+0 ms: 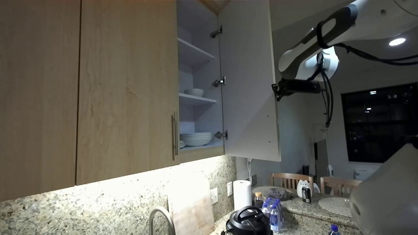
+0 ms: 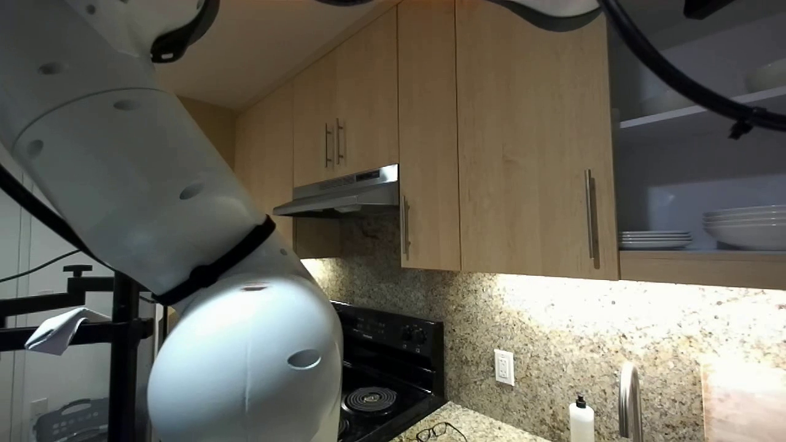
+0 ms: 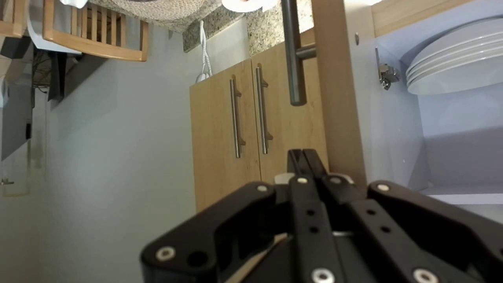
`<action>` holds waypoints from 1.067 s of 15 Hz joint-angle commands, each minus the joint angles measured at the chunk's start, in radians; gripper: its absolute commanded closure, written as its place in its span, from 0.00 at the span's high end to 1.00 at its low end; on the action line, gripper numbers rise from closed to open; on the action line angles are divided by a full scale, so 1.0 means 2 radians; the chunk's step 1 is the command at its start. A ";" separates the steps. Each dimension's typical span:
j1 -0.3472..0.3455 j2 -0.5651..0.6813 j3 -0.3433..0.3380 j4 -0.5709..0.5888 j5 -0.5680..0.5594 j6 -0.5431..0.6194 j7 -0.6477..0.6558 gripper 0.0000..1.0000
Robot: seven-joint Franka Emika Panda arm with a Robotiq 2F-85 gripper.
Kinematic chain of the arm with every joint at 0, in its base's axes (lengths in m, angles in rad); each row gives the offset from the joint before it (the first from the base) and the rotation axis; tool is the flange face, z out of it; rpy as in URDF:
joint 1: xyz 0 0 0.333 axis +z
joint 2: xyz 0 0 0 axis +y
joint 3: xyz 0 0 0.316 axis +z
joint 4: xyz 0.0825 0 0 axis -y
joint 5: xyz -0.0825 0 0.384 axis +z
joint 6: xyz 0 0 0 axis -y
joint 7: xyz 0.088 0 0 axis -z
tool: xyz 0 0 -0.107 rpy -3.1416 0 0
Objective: Close the top right door of the cabinet.
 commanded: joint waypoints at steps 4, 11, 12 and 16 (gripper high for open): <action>0.064 -0.052 -0.011 -0.042 0.031 0.009 -0.047 0.04; 0.122 -0.081 -0.011 -0.062 0.036 0.007 -0.051 0.04; 0.131 -0.081 -0.010 -0.061 0.036 0.005 -0.052 0.04; 0.163 -0.072 -0.002 -0.052 0.037 0.003 -0.053 0.04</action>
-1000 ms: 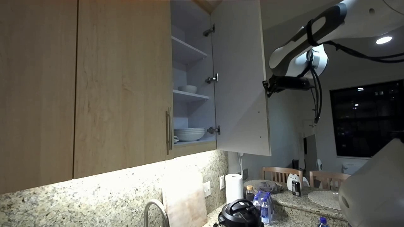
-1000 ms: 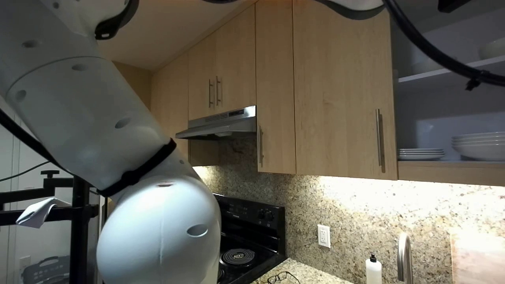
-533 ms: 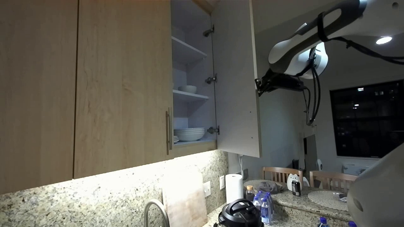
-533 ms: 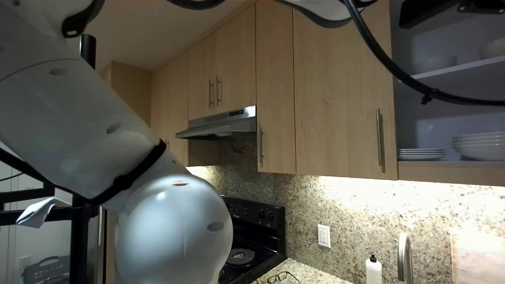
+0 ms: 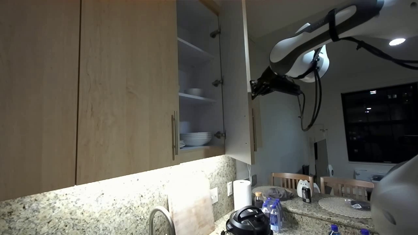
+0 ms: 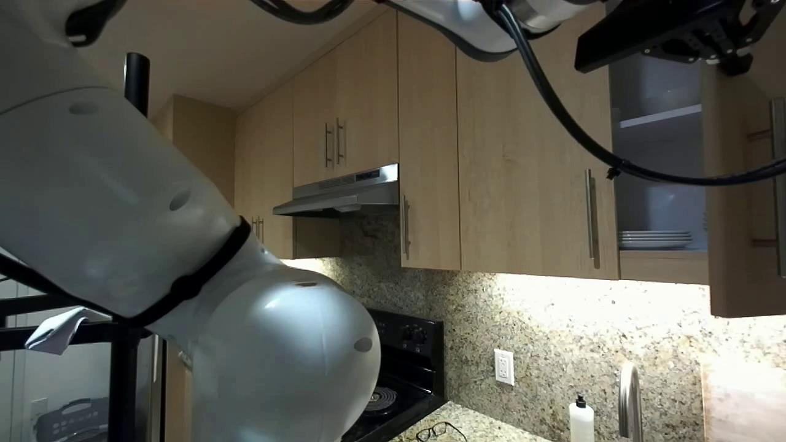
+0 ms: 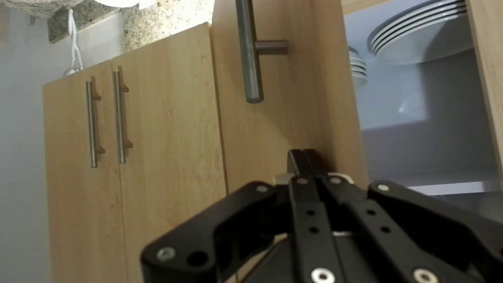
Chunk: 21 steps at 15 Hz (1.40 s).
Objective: Close the top right door of the cabinet.
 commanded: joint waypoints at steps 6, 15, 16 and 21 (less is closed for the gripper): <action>0.061 0.024 0.019 0.020 0.026 0.004 -0.034 0.04; 0.099 0.143 0.040 0.116 0.025 0.010 -0.043 0.04; 0.099 0.165 0.044 0.137 0.026 0.007 -0.042 0.04; 0.093 0.241 0.073 0.219 0.028 -0.007 -0.046 0.04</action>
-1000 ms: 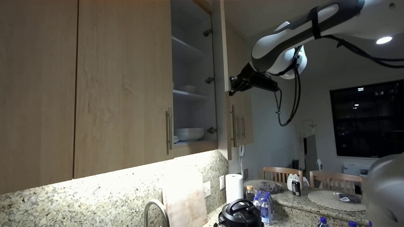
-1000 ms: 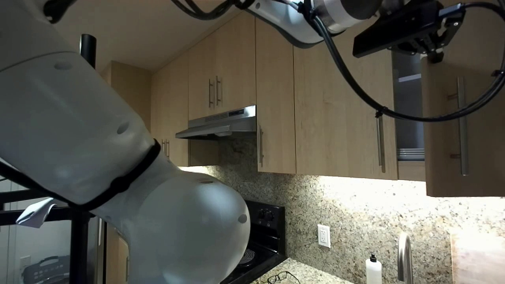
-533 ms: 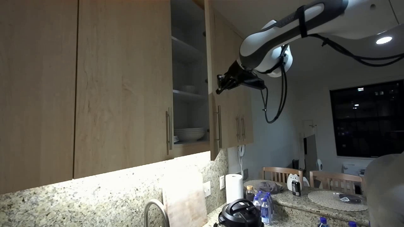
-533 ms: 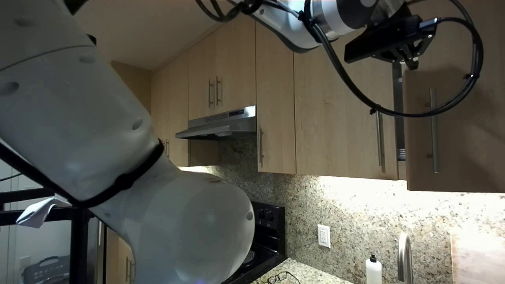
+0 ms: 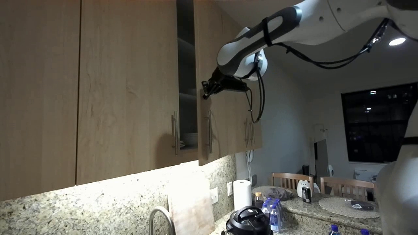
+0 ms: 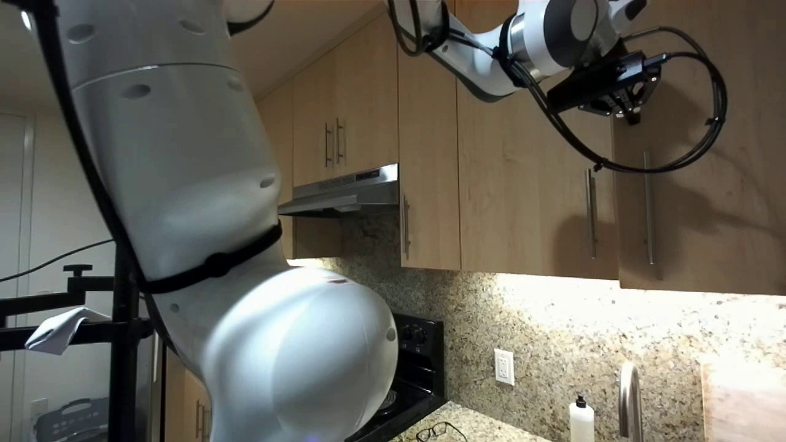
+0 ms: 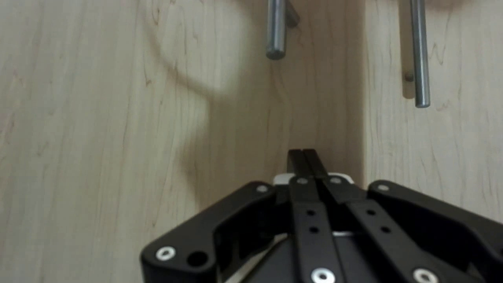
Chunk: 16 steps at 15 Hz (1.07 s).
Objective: Close the top right door of the cabinet.
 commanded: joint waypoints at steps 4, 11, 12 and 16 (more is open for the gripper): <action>-0.009 0.084 0.038 0.096 0.031 -0.009 -0.031 0.05; -0.033 0.091 0.069 0.095 0.011 -0.035 -0.021 0.04; -0.042 0.069 0.070 0.071 0.002 -0.057 -0.024 0.04; -0.059 -0.009 0.052 -0.025 0.016 -0.160 -0.077 0.04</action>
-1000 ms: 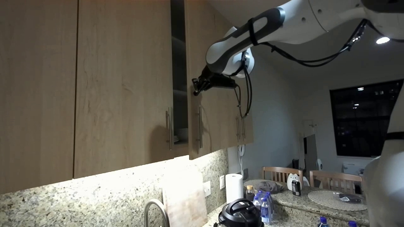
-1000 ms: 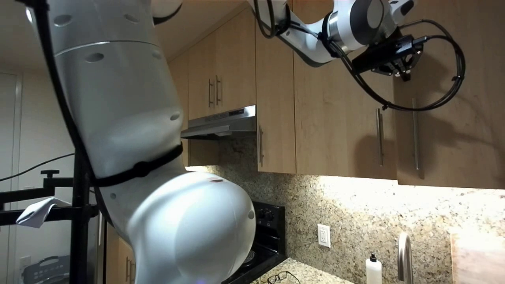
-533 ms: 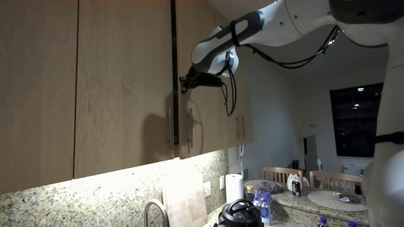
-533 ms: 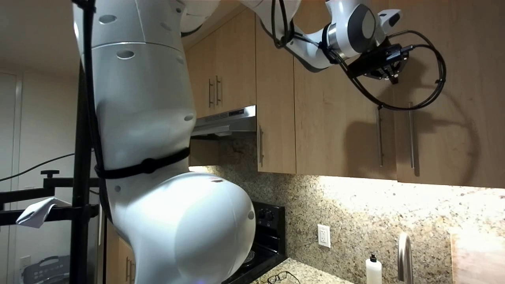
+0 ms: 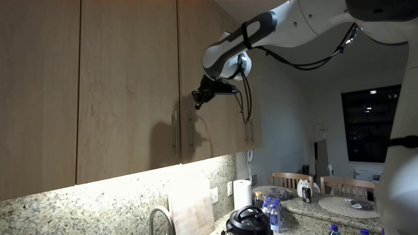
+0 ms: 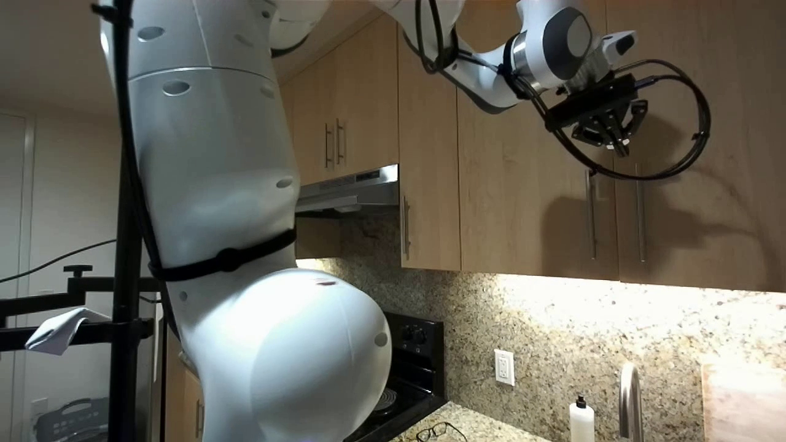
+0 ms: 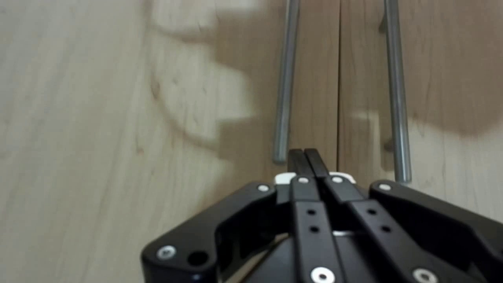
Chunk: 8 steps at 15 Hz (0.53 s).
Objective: Close the top right door of the cabinet.
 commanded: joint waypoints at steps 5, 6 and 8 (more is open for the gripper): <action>-0.033 -0.142 -0.035 -0.204 0.000 -0.171 -0.112 0.04; -0.041 -0.150 -0.038 -0.225 -0.009 -0.192 -0.121 0.04; -0.060 -0.162 -0.035 -0.250 -0.041 -0.234 -0.126 0.04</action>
